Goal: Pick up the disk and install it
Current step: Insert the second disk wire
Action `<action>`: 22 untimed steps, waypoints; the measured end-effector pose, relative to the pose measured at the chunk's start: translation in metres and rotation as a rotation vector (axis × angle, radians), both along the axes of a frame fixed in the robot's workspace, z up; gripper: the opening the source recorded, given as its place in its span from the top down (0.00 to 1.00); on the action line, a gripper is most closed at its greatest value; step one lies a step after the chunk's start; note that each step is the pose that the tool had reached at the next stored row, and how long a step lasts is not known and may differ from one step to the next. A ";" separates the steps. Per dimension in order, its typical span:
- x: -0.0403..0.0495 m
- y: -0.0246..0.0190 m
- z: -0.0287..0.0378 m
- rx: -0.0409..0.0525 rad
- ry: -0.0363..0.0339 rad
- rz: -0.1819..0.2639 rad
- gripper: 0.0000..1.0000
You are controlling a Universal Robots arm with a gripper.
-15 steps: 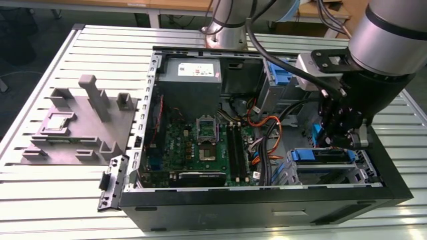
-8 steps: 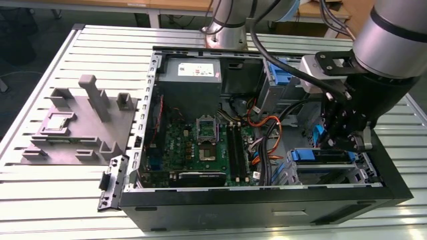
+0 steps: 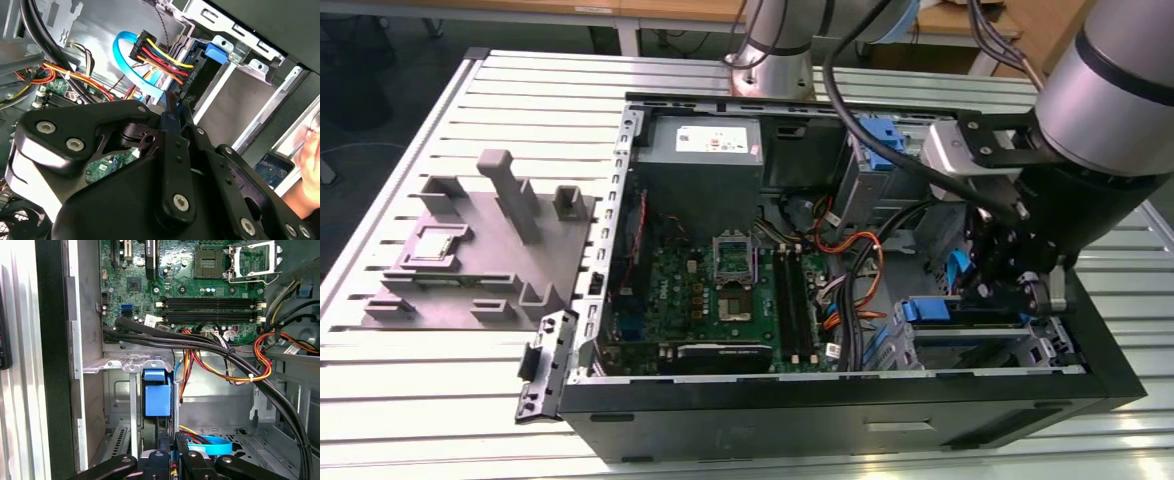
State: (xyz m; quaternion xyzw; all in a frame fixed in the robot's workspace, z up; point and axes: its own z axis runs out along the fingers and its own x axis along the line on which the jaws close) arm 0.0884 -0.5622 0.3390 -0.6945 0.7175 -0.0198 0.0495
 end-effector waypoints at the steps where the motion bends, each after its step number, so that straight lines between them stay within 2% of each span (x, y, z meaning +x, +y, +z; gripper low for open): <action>1: 0.0000 -0.0013 -0.0001 0.0023 0.0000 0.000 0.84; 4: 0.0003 -0.0017 -0.0004 0.0026 -0.0008 0.001 0.84; 9: 0.0003 -0.0032 -0.0009 0.0035 -0.0176 0.008 0.84; 10: 0.0004 -0.0037 -0.0012 0.0049 -0.0192 0.008 0.84; 18: 0.0002 -0.0068 -0.0041 0.0274 -0.0198 0.008 0.84; 22: 0.0003 -0.0078 -0.0054 0.0305 -0.0198 0.008 0.84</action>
